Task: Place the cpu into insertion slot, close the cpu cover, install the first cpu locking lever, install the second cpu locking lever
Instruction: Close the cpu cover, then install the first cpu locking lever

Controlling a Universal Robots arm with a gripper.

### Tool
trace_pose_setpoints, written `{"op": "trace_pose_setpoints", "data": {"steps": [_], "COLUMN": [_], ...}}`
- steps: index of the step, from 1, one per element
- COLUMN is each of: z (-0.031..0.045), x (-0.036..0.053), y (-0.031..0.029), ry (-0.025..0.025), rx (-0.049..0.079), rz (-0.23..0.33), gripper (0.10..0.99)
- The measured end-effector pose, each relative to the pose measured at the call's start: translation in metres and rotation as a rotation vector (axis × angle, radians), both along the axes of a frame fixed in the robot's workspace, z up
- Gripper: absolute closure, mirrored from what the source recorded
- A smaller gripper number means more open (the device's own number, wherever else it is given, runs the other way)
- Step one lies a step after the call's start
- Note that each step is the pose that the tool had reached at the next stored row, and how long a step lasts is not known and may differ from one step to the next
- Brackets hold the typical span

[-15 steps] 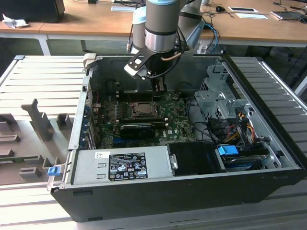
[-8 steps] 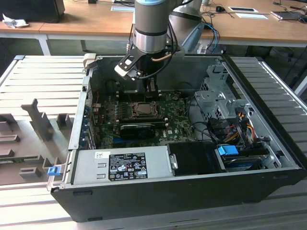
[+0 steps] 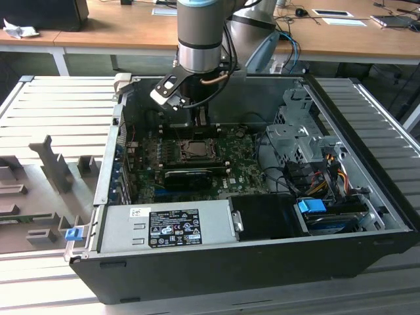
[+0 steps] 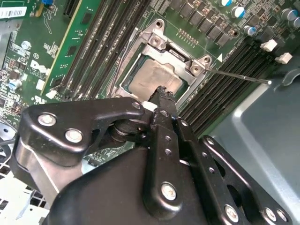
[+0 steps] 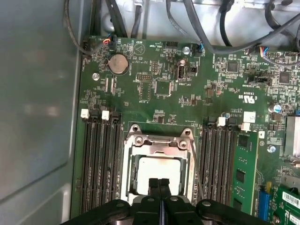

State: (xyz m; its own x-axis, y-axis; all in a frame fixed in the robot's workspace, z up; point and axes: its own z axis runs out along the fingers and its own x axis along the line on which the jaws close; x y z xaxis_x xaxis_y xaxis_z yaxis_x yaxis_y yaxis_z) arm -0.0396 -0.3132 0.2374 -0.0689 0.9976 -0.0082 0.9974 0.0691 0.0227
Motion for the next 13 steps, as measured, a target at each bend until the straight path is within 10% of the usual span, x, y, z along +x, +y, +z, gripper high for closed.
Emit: {"op": "trace_pose_setpoints", "data": {"steps": [13], "z": [0.0041], "x": [-0.0023], "y": [0.0], "ry": [0.0001], "rx": [-0.003], "rz": [0.0], "gripper": [0.98]}}
